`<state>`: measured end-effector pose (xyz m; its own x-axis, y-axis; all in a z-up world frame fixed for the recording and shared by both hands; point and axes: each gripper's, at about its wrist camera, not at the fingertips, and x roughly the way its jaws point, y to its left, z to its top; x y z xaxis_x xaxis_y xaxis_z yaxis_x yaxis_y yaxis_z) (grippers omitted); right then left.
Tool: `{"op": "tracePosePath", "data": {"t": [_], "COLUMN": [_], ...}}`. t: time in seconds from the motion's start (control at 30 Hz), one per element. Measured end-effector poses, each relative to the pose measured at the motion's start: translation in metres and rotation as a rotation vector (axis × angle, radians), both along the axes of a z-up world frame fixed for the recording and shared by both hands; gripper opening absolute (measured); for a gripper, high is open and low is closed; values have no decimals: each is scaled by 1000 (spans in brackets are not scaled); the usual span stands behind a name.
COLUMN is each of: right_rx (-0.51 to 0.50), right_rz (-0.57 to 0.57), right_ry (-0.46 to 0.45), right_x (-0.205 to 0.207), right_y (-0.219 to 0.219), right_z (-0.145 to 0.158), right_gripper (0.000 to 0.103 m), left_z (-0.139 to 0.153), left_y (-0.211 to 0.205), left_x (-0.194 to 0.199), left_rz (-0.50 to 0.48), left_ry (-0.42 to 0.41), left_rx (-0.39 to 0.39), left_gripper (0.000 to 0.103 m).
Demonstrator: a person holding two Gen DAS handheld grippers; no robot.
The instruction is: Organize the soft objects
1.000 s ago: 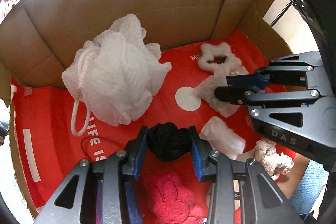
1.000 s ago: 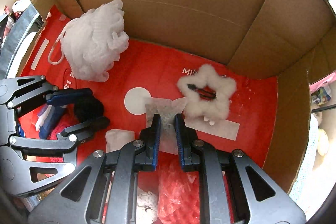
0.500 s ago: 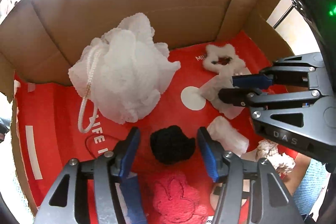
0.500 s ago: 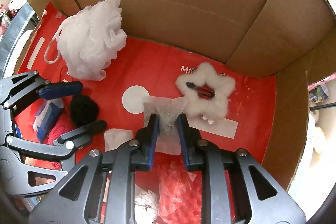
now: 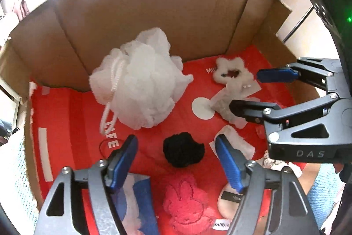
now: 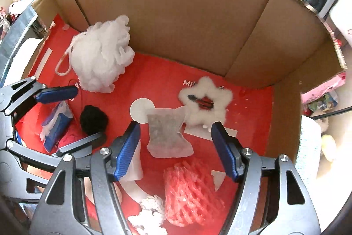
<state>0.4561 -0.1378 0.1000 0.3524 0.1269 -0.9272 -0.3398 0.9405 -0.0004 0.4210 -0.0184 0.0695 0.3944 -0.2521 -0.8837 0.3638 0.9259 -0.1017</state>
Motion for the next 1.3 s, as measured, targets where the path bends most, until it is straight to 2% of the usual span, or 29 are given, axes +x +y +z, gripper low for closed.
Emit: {"op": "tracePosePath", "data": {"t": [0.13, 0.2, 0.3, 0.47, 0.63, 0.77, 1.03, 1.17, 1.3], "right_rx": [33, 31, 50, 89, 78, 93, 68, 82, 51], "right_rz": [-22, -31, -42, -57, -68, -77, -104, -118, -125], "right_ry": [-27, -53, -83, -149, -221, -240, -263, -243, -232], "right_x": [-11, -19, -34, -68, -103, -124, -158, -166, -168], "right_y": [-10, -14, -21, -28, -26, -26, -28, -29, -28], "right_z": [15, 25, 39, 62, 71, 70, 59, 48, 35], "right_gripper": [66, 67, 70, 76, 80, 85, 85, 85, 85], "left_z": [13, 21, 33, 55, 67, 72, 64, 55, 43], "left_y": [13, 20, 32, 39, 41, 45, 45, 45, 44], "left_x": [-11, -19, -34, -56, -86, -108, -139, -145, -143], "left_rz": [24, 44, 92, 119, 133, 134, 157, 169, 187], "left_ry": [-28, -53, -93, -157, -211, -229, -225, -203, -187], "left_rx": [-34, -45, -59, -54, -70, -80, -38, -37, -10], "left_gripper": [84, 92, 98, 100, 103, 103, 103, 103, 103]}}
